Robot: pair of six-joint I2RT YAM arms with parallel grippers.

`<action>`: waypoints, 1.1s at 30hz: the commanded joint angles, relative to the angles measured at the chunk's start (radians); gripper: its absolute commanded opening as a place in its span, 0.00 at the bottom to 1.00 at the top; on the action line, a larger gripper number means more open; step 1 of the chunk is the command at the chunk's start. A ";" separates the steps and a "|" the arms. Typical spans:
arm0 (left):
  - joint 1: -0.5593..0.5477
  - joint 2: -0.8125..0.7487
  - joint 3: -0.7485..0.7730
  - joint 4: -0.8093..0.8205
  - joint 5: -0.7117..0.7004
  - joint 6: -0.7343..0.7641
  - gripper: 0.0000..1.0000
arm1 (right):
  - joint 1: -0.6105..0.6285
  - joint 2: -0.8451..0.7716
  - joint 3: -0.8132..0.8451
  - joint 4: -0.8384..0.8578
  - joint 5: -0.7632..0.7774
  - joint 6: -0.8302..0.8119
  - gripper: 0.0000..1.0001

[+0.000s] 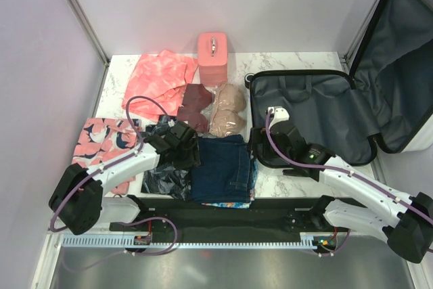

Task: Pack the luggage
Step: Pick up the clothes at the center of the board.

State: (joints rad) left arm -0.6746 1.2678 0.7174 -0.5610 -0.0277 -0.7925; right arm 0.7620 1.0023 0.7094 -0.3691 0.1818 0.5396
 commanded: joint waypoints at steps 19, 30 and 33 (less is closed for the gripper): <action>-0.003 -0.116 -0.035 0.170 0.025 -0.053 0.02 | 0.007 -0.045 0.018 -0.031 0.030 -0.020 0.98; -0.005 -0.214 0.123 0.093 0.118 -0.059 0.02 | 0.003 -0.048 0.022 -0.033 -0.051 -0.020 0.98; -0.005 -0.228 0.209 0.072 0.138 -0.018 0.02 | 0.005 -0.062 0.039 -0.033 -0.051 -0.017 0.98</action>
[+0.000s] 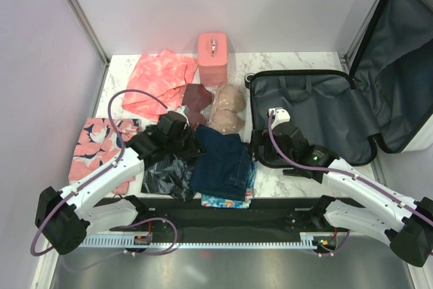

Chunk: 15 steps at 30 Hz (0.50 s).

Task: Pack the luggage
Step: Pick up the clothes at the center of the board.

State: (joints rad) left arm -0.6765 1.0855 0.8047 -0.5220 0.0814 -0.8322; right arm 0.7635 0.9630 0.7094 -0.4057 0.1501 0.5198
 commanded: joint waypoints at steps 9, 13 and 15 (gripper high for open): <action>-0.003 0.007 0.352 -0.042 0.095 0.102 0.02 | 0.002 -0.058 0.110 0.022 -0.104 0.002 0.98; -0.003 0.027 0.416 -0.055 0.103 0.100 0.02 | -0.006 -0.064 0.128 0.082 -0.196 0.017 0.98; -0.003 0.036 0.453 -0.061 0.103 0.093 0.02 | -0.024 -0.067 0.136 0.099 -0.211 0.028 0.98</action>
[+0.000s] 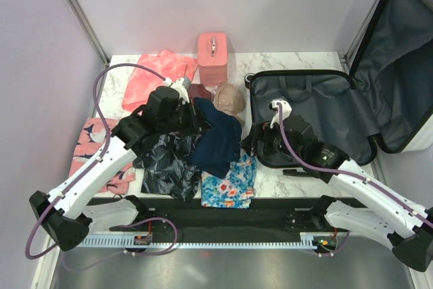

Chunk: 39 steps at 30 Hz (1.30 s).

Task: Pack the luggage
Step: Pick up the clothes at the center of the board, then place the clothes in the luggage.

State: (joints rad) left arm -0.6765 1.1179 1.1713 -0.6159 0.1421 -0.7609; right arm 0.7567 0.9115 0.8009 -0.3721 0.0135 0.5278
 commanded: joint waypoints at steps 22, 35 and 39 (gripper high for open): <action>-0.090 0.368 0.665 0.033 0.135 0.069 0.02 | -0.666 0.012 -0.002 0.042 -0.323 -0.005 0.98; -0.182 0.663 1.050 0.056 0.214 0.040 0.02 | -0.836 0.055 0.062 -0.051 -0.204 -0.046 0.98; -0.201 0.741 1.120 0.070 0.231 0.031 0.02 | -0.846 0.049 0.136 -0.252 0.242 -0.084 0.98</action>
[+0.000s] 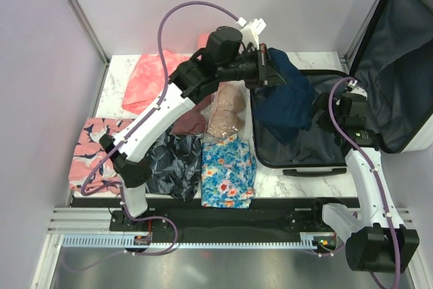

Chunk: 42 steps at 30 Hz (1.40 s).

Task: Pack the luggage
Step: Place the clothes in the luggage.

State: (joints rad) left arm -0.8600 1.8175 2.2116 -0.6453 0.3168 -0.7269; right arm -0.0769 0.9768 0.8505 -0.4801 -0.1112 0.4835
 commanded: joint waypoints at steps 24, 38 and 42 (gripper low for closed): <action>-0.119 0.267 0.000 0.352 0.055 -0.049 0.02 | 0.012 -0.059 0.193 -0.267 0.838 -0.120 0.98; 0.003 0.167 -0.609 0.484 -0.110 0.164 0.02 | 0.042 -0.099 0.186 -0.265 0.708 -0.118 0.98; 0.027 0.239 -0.512 0.330 -0.191 0.176 0.02 | 0.054 -0.115 0.174 -0.265 0.690 -0.134 0.98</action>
State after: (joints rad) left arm -0.8413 2.0277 1.6047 -0.2760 0.2108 -0.6281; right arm -0.0330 0.8833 1.0016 -0.7425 0.6052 0.3695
